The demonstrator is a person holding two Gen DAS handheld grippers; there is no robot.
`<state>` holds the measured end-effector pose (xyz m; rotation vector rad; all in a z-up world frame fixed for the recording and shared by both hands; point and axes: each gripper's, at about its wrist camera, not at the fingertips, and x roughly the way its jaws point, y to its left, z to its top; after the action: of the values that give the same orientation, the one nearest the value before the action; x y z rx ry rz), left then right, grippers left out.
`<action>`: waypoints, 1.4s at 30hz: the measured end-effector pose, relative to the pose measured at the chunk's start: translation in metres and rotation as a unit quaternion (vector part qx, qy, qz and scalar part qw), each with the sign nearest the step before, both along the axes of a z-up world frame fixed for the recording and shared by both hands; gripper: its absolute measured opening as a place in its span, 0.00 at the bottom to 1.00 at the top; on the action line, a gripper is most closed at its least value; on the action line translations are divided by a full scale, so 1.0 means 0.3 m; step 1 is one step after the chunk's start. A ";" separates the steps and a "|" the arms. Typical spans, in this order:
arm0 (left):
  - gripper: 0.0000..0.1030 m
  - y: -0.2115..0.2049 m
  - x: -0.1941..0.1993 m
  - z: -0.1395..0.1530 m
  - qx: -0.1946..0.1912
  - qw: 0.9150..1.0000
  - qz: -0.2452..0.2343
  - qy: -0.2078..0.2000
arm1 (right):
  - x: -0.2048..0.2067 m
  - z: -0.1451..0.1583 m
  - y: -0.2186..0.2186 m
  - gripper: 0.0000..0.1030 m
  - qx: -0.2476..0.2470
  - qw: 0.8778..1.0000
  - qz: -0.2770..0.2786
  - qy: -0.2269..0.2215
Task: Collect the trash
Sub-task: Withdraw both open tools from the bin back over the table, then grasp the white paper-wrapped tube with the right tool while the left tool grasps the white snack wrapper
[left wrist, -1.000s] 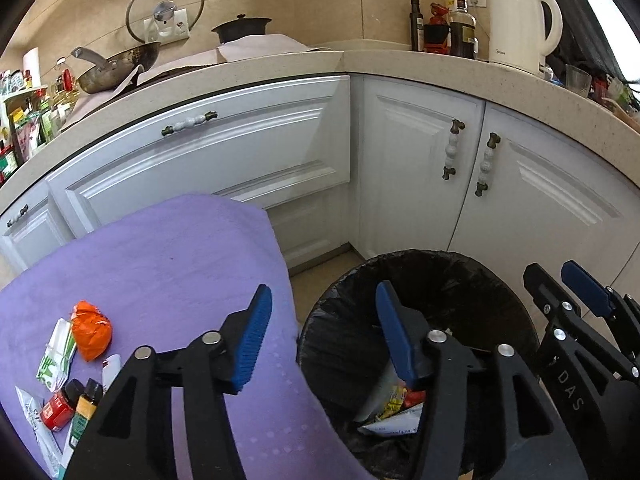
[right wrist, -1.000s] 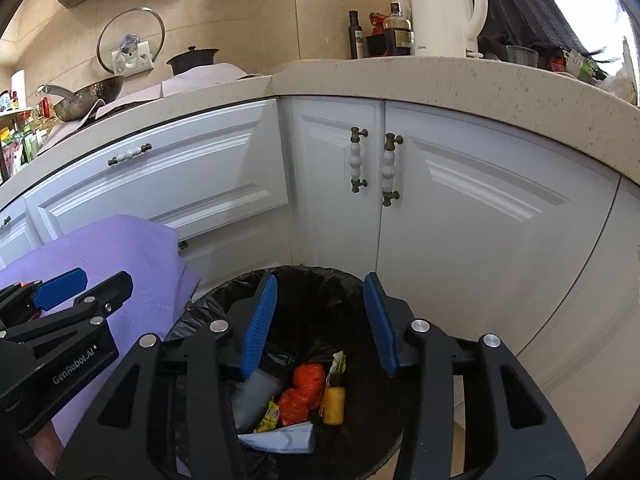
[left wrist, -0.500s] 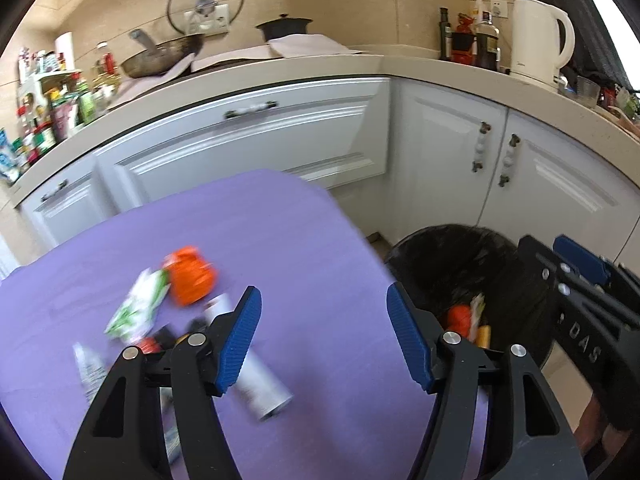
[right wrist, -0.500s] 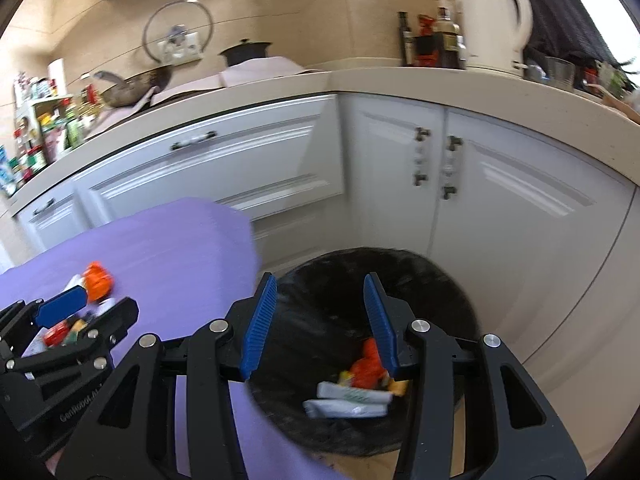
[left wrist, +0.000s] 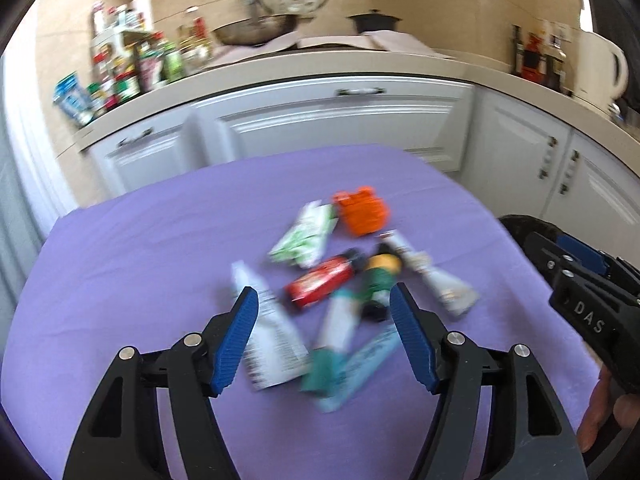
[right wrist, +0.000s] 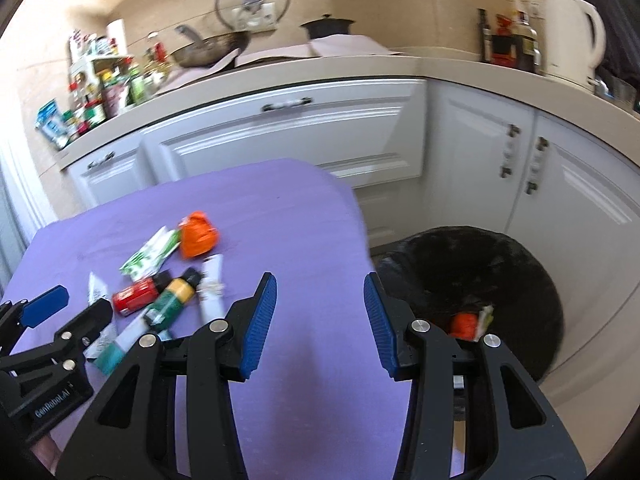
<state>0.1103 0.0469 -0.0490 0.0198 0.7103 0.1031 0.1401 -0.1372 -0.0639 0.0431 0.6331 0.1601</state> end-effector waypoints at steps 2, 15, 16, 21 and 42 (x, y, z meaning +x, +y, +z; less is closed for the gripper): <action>0.65 0.045 -0.010 -0.006 -0.003 1.000 0.016 0.001 | -0.001 -0.002 0.034 0.43 -0.002 1.000 0.010 0.002; 0.65 0.292 -0.027 -0.048 -0.024 0.995 0.097 0.014 | 0.068 -0.061 0.233 0.43 -0.038 0.996 0.065 0.050; 0.65 0.296 -0.027 -0.050 -0.026 0.995 0.098 0.015 | 0.076 -0.068 0.244 0.43 -0.041 0.995 0.067 0.057; 0.65 0.300 -0.021 -0.062 -0.036 0.995 0.093 0.021 | 0.113 -0.105 0.269 0.39 -0.048 0.991 0.078 0.094; 0.74 0.194 0.065 -0.131 -0.068 0.994 0.047 0.067 | 0.078 -0.084 0.168 0.15 -0.030 0.995 0.061 0.079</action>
<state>0.1299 0.1051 -0.0882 -0.1378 0.8522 0.1445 0.1633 -0.0869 -0.0892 -0.0417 0.7988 0.2583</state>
